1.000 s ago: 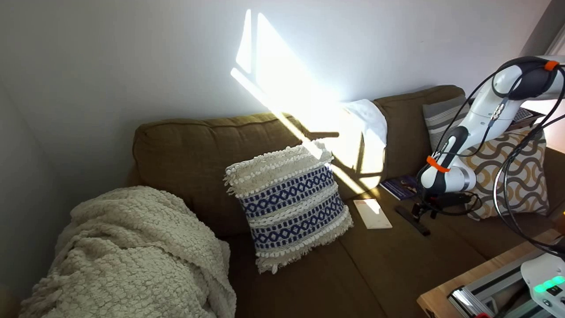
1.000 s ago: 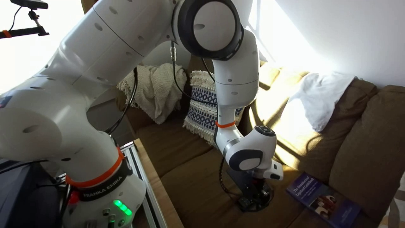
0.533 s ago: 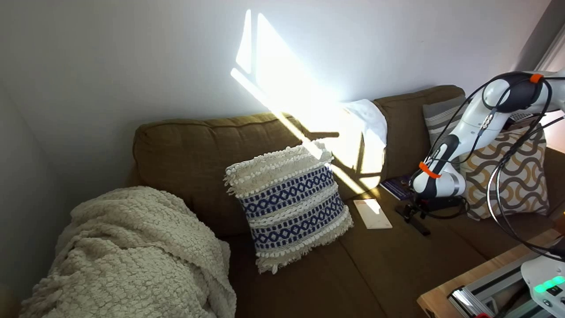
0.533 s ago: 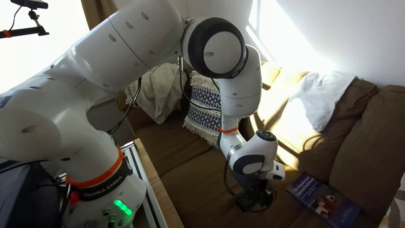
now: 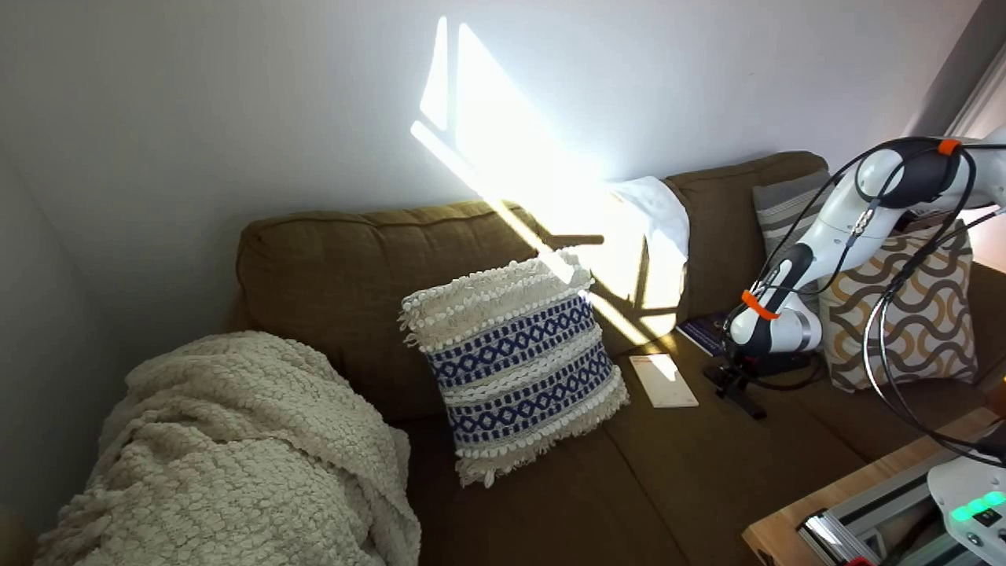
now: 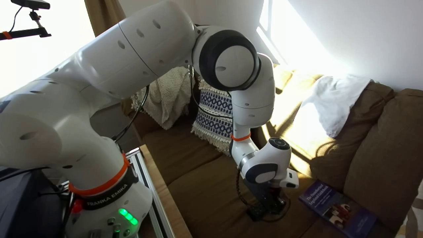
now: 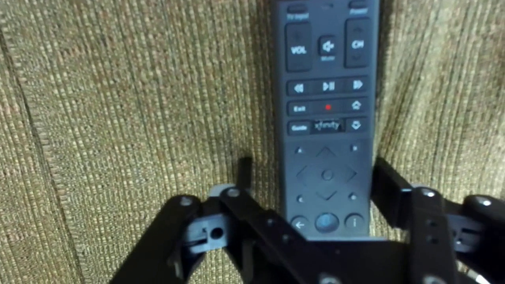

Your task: Turn the black remove making it face the right

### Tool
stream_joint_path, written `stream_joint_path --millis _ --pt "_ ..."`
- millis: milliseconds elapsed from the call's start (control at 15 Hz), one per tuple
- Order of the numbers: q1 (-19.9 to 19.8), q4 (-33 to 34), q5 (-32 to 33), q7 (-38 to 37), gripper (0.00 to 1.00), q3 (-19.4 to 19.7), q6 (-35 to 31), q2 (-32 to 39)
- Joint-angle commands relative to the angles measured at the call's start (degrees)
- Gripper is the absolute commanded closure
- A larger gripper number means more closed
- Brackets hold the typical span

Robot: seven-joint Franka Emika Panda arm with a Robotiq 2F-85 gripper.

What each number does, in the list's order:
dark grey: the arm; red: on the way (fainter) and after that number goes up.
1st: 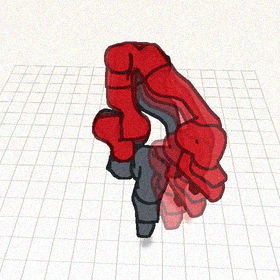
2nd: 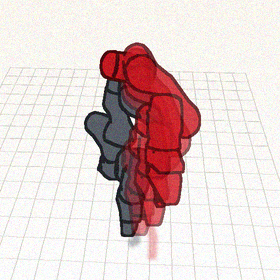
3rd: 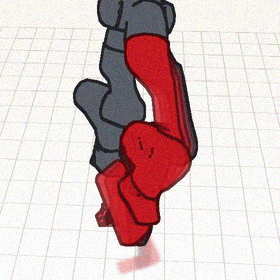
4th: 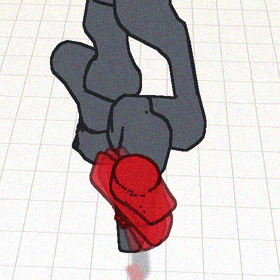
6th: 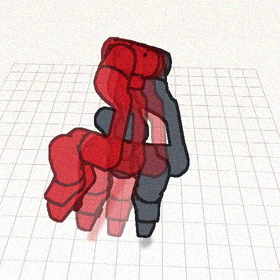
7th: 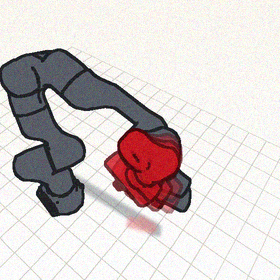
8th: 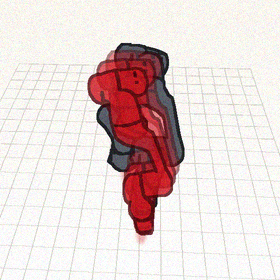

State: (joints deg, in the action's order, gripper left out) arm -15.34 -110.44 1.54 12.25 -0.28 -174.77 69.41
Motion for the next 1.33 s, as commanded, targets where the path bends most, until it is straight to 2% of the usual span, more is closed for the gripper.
stream_joint_path --millis 0,67,133,200,267,333,400,667,733,933,1267 --pt "-4.17 1.47 1.78 1.85 0.26 -2.37 -1.09 1.32" --pt "-4.71 1.39 1.8 2.15 0.22 -2.75 -1.1 1.2" --pt "-5.18 1.38 1.84 2.4 0.12 -3.02 -1.22 1.16" --pt "-5.68 1.24 1.93 2.77 0.06 -3.36 -1.42 1.02" --pt "-6.12 1.29 2.03 3.17 0.14 -3.62 -1.45 0.99" --pt "-6.65 1.3 2.06 3.54 0.28 -3.97 -1.47 0.93" --pt "-7.1 1.39 2.09 3.9 0.37 -4.26 -1.5 0.98" --pt "-8.75 1.37 2.14 4.99 0.69 -5.5 -1.6 0.96" --pt "-9.04 1.29 2.11 5.14 0.74 -5.73 -1.63 0.9" --pt "-11.11 0.46 0.94 4.48 0.74 -7.51 0.88 -0.39" --pt "-10.14 -4.86 -3.59 -3.52 0.74 -6.53 1.09 -6.21"
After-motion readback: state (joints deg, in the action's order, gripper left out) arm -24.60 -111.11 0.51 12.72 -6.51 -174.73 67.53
